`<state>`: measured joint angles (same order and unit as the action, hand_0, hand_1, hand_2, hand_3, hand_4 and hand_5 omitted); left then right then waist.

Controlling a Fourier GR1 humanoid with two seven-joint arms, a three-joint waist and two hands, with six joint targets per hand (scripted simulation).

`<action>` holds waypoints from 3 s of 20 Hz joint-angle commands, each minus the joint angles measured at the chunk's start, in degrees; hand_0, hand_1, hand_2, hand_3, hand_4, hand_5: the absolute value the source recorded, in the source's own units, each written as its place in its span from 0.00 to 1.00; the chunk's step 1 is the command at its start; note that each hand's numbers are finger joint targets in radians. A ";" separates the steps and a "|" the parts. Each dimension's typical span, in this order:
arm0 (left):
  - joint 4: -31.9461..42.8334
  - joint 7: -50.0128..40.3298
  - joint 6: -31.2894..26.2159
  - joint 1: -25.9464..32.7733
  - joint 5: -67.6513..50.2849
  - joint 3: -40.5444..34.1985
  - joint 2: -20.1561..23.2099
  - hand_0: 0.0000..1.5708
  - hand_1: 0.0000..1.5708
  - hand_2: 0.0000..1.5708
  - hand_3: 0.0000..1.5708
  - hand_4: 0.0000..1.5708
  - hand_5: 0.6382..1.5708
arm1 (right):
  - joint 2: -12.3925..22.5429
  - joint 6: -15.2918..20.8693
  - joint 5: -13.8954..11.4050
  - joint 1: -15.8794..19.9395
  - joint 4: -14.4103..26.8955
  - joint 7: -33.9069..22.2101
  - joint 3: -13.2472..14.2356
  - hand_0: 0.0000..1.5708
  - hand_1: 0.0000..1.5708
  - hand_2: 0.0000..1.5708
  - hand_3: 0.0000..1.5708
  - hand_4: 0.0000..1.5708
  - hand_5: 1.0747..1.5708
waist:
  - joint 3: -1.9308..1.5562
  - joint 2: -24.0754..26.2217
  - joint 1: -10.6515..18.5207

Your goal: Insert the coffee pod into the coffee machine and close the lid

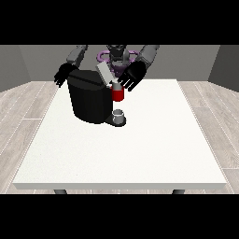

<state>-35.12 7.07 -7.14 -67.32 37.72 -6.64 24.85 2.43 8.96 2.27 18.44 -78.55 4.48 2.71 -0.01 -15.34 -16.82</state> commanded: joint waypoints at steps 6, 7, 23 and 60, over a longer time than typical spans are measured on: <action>0.68 0.13 0.10 -0.64 0.33 0.20 -2.21 0.78 0.78 0.81 0.75 0.31 1.00 | -0.69 2.78 -0.51 3.14 0.11 -2.54 0.69 0.00 0.00 0.00 0.00 0.27 1.00 | 0.00 -1.19 0.67; 0.97 -0.73 -0.28 -0.40 -0.11 -0.48 -1.82 0.78 0.78 0.81 0.74 0.31 1.00 | 1.06 0.37 0.82 2.23 0.97 -1.69 1.83 0.00 0.00 0.00 0.00 0.23 1.00 | -0.01 -1.32 0.47; 1.05 3.11 -0.37 1.20 2.33 0.33 0.87 0.67 0.67 0.71 0.61 0.23 1.00 | -0.33 1.35 -1.00 -0.36 -1.18 -0.14 -0.47 0.00 0.00 0.00 0.00 0.30 1.00 | 0.01 0.08 1.09; -0.37 5.09 -5.30 15.49 -13.55 -12.47 -11.57 0.00 0.00 0.00 0.00 0.17 1.00 | 3.12 -1.89 0.21 -12.13 -2.11 -0.68 0.14 0.00 0.00 0.00 0.00 0.23 1.00 | 0.18 20.64 10.68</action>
<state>-35.74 10.78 -11.37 -55.05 31.65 -13.25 16.91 3.70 7.41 3.87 7.43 -80.03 5.11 3.30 0.06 1.07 -9.40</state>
